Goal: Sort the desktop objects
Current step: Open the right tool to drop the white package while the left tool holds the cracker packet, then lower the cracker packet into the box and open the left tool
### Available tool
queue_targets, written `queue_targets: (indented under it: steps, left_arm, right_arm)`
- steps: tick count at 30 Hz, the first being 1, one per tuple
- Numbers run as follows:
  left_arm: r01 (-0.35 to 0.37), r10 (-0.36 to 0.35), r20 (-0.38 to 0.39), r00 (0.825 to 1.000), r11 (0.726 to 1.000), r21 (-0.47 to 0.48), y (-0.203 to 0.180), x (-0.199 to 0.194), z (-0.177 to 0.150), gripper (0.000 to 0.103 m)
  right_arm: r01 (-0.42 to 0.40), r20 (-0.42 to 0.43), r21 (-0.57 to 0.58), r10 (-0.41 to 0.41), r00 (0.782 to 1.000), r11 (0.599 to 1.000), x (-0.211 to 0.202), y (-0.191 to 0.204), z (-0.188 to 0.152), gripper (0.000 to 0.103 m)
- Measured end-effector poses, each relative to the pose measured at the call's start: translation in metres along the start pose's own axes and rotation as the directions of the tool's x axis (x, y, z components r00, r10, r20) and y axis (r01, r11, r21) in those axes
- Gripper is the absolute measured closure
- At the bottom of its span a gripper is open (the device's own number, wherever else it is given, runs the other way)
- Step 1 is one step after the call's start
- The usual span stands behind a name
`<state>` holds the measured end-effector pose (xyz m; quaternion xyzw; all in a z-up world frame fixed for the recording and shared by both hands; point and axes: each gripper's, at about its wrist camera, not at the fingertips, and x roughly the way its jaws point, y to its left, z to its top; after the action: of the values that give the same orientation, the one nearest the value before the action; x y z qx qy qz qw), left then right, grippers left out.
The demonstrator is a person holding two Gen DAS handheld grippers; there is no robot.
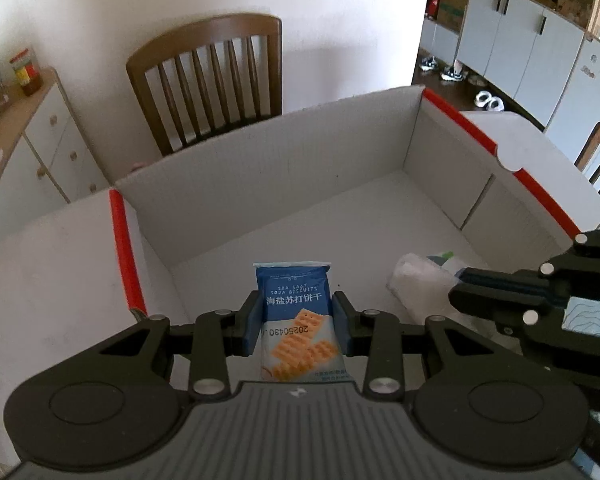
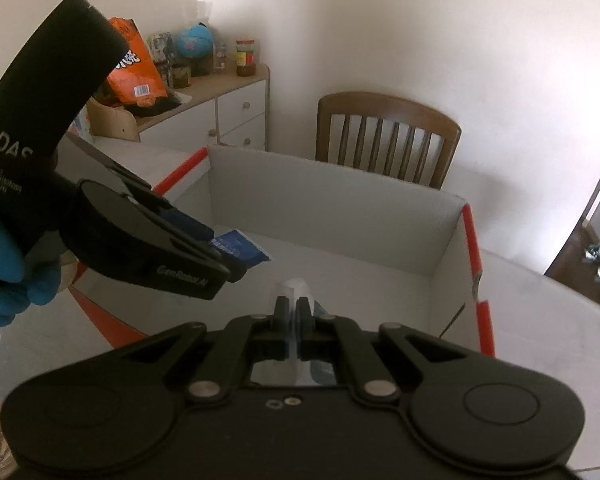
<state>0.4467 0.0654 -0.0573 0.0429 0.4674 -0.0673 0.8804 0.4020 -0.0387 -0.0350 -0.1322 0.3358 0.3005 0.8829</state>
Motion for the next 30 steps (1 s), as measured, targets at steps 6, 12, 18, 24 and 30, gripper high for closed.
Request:
queue_targets:
  steps: [6, 12, 18, 24, 30]
  left_arm:
    - [0.002, -0.001, -0.071, 0.997, 1.000, 0.024, -0.004, 0.014, 0.005, 0.067]
    - [-0.007, 0.011, -0.111, 0.994, 0.999, 0.035, -0.006, 0.023, 0.007, 0.067]
    - [0.002, -0.001, -0.139, 0.990, 1.000, 0.013, -0.002, 0.031, 0.005, 0.067]
    - [0.015, -0.014, -0.151, 0.988, 1.000, 0.005, -0.003, 0.034, 0.003, 0.055]
    - [0.017, -0.016, -0.120, 0.993, 1.000, 0.000, -0.004, 0.024, 0.001, 0.053]
  right_arm:
    - [-0.032, -0.034, 0.000, 0.032, 0.999, 0.999, 0.002, 0.002, -0.001, 0.100]
    - [-0.091, -0.103, 0.069, 0.098, 0.990, 0.993, 0.006, -0.005, 0.000, 0.083]
    - [-0.110, -0.099, 0.137, 0.124, 0.987, 0.984, -0.004, -0.022, 0.001, 0.074]
    - [-0.102, -0.086, 0.163, 0.117, 0.989, 0.981, -0.012, -0.028, 0.000, 0.065]
    - [-0.104, -0.079, 0.162, 0.118, 0.990, 0.981, -0.018, -0.029, 0.003, 0.062]
